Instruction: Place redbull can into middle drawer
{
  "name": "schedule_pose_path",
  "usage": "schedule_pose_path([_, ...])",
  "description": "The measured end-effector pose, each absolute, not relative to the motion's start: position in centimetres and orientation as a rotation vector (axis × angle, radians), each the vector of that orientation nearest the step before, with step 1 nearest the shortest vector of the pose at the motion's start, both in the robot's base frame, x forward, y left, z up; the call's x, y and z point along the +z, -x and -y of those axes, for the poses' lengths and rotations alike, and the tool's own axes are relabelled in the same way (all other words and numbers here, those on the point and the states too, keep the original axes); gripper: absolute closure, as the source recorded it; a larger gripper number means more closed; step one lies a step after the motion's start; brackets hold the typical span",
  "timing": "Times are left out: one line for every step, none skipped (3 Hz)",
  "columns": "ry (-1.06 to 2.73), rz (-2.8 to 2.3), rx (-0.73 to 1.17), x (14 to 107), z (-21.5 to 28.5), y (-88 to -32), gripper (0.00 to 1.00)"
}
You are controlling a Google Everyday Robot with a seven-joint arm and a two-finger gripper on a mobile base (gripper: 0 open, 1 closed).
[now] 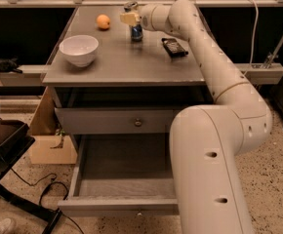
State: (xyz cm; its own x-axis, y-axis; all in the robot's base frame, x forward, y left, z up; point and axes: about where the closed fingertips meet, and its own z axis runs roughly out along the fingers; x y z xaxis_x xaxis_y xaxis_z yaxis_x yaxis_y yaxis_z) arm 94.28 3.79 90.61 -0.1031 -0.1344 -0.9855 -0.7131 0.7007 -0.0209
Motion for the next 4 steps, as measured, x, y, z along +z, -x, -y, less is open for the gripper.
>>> schedule_pose_path([0.700, -1.629, 0.562, 90.6, -3.8, -94.3, 0.80])
schedule_pose_path([0.700, -1.629, 0.562, 90.6, -3.8, -94.3, 1.00])
schedule_pose_path([0.726, -1.608, 0.583, 92.8, -2.8, -92.8, 1.00])
schedule_pose_path([0.748, -1.576, 0.633, 96.8, -0.5, -89.2, 1.00])
